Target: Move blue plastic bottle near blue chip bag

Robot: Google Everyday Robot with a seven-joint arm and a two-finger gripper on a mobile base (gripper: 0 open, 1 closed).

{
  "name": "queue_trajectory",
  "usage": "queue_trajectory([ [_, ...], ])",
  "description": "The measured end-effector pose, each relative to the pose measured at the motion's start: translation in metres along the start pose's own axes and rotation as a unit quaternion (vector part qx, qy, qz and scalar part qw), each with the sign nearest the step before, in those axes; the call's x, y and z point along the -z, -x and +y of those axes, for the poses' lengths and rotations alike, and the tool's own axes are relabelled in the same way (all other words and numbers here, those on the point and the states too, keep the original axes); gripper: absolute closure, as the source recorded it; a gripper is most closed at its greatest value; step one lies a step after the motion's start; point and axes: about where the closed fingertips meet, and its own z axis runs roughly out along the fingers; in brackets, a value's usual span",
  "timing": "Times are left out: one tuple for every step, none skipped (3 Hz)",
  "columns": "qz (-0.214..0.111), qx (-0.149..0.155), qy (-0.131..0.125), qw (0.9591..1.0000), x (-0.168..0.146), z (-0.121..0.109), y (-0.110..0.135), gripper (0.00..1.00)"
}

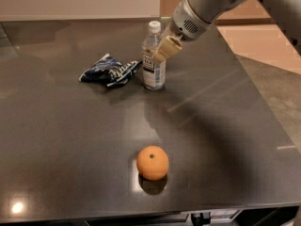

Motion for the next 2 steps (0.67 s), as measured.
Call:
queue_trajectory([
  [0.0,0.001,0.002,1.0,-0.0021,0.0006,0.0006,0.0],
  [0.0,0.001,0.002,1.0,-0.0022,0.0006,0.0007,0.0],
])
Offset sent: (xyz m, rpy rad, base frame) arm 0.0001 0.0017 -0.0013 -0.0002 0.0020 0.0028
